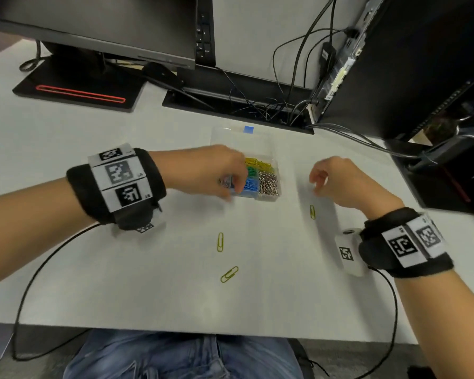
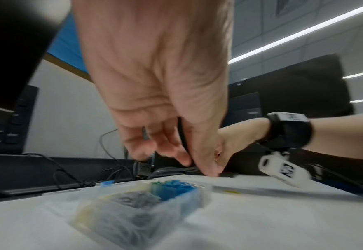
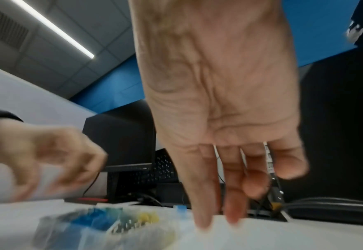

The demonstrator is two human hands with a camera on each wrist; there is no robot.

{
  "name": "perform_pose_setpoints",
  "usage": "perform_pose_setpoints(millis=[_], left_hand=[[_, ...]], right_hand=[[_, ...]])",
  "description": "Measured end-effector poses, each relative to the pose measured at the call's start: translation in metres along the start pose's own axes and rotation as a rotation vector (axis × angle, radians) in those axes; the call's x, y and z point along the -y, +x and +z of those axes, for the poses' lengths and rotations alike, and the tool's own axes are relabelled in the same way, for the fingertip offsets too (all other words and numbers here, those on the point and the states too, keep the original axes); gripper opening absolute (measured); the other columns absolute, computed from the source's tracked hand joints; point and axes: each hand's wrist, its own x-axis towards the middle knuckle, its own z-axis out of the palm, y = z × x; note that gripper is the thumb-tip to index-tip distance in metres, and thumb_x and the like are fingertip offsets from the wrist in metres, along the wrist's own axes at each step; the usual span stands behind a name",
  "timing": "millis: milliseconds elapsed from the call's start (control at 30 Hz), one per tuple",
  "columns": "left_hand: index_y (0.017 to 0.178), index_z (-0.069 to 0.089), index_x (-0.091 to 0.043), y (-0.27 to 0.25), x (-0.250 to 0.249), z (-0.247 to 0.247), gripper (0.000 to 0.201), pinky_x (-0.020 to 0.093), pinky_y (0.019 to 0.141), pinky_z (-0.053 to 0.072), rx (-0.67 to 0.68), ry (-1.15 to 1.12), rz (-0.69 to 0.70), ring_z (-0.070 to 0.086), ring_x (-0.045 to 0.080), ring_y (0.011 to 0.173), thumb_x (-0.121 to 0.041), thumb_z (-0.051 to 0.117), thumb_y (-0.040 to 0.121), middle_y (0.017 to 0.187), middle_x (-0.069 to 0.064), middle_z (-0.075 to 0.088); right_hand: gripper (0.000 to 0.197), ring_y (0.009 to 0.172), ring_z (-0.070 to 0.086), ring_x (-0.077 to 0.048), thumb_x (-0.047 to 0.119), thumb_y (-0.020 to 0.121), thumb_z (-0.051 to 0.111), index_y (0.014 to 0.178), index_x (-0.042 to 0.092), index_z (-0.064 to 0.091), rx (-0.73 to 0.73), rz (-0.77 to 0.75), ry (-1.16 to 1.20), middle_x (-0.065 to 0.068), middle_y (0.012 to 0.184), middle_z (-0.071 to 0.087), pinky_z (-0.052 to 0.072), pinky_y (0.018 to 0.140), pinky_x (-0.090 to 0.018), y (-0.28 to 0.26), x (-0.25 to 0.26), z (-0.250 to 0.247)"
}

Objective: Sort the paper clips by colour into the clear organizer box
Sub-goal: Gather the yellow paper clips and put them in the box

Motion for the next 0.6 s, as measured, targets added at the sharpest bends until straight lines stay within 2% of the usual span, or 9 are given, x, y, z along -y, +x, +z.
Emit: perform_pose_setpoints(millis=[33, 100, 167, 233, 333, 433, 533, 600], left_hand=[[0.096, 0.064, -0.025, -0.005, -0.006, 0.004, 0.017, 0.022, 0.076, 0.044, 0.072, -0.016, 0.035, 0.049, 0.008, 0.087, -0.027, 0.071, 0.081, 0.098, -0.010, 0.053], [0.097, 0.065, -0.027, -0.013, -0.016, 0.014, 0.018, 0.022, 0.074, 0.044, 0.203, -0.027, 0.060, 0.047, 0.005, 0.082, -0.028, 0.072, 0.080, 0.093, -0.015, 0.050], [0.099, 0.066, -0.027, -0.016, -0.022, 0.023, 0.020, 0.026, 0.075, 0.045, 0.291, -0.013, 0.062, 0.048, 0.006, 0.084, -0.027, 0.072, 0.080, 0.095, -0.012, 0.051], [0.100, 0.065, -0.026, -0.018, -0.025, 0.029, 0.020, 0.031, 0.077, 0.047, 0.329, -0.001, 0.054, 0.051, 0.009, 0.086, -0.022, 0.069, 0.080, 0.095, -0.008, 0.052], [0.094, 0.066, -0.022, -0.020, -0.025, 0.035, 0.014, 0.033, 0.075, 0.048, 0.328, -0.003, 0.032, 0.053, 0.012, 0.084, -0.017, 0.067, 0.081, 0.093, -0.004, 0.054], [0.087, 0.064, -0.020, -0.021, -0.023, 0.037, 0.006, 0.025, 0.069, 0.045, 0.320, -0.006, 0.011, 0.052, 0.011, 0.080, -0.019, 0.067, 0.083, 0.090, -0.004, 0.054], [0.076, 0.057, -0.024, -0.022, -0.023, 0.039, 0.013, 0.017, 0.061, 0.039, 0.306, -0.050, -0.013, 0.050, 0.004, 0.067, -0.018, 0.065, 0.083, 0.077, -0.012, 0.055], [0.077, 0.060, -0.022, -0.023, -0.030, 0.039, 0.010, 0.011, 0.057, 0.037, 0.272, -0.116, -0.014, 0.051, 0.001, 0.061, -0.016, 0.066, 0.083, 0.069, -0.013, 0.057]], right_hand=[[0.013, 0.084, 0.058, -0.025, 0.011, 0.077, 0.072, 0.082, 0.014, 0.061, 0.069, 0.075, -0.021, -0.006, 0.091, 0.062, 0.043, 0.067, -0.029, -0.003, -0.003, 0.003], [0.025, 0.081, 0.057, -0.025, 0.027, 0.076, 0.076, 0.083, 0.011, 0.058, 0.173, 0.179, -0.073, -0.006, 0.087, 0.059, 0.042, 0.064, -0.028, -0.006, -0.003, 0.010], [0.033, 0.080, 0.057, -0.026, 0.032, 0.075, 0.076, 0.083, 0.008, 0.055, 0.214, 0.222, -0.092, -0.007, 0.084, 0.057, 0.042, 0.064, -0.029, -0.005, 0.000, 0.015], [0.027, 0.078, 0.058, -0.027, 0.024, 0.076, 0.075, 0.082, 0.006, 0.056, 0.230, 0.228, -0.089, -0.009, 0.082, 0.059, 0.043, 0.063, -0.028, -0.003, 0.006, 0.019], [0.017, 0.067, 0.053, -0.027, 0.005, 0.075, 0.068, 0.066, 0.004, 0.053, 0.272, 0.211, -0.089, -0.013, 0.074, 0.057, 0.040, 0.057, -0.026, -0.001, 0.013, 0.022], [0.022, 0.061, 0.049, -0.026, 0.000, 0.076, 0.062, 0.060, 0.005, 0.048, 0.276, 0.197, -0.089, -0.014, 0.072, 0.054, 0.037, 0.054, -0.024, -0.003, 0.015, 0.024], [0.024, 0.061, 0.047, -0.025, 0.000, 0.080, 0.059, 0.062, 0.007, 0.045, 0.283, 0.165, -0.069, -0.013, 0.074, 0.052, 0.035, 0.051, -0.022, -0.008, 0.018, 0.025], [0.021, 0.064, 0.048, -0.025, -0.001, 0.081, 0.057, 0.064, 0.005, 0.046, 0.263, 0.142, -0.055, -0.014, 0.078, 0.053, 0.035, 0.052, -0.023, -0.010, 0.019, 0.026]])
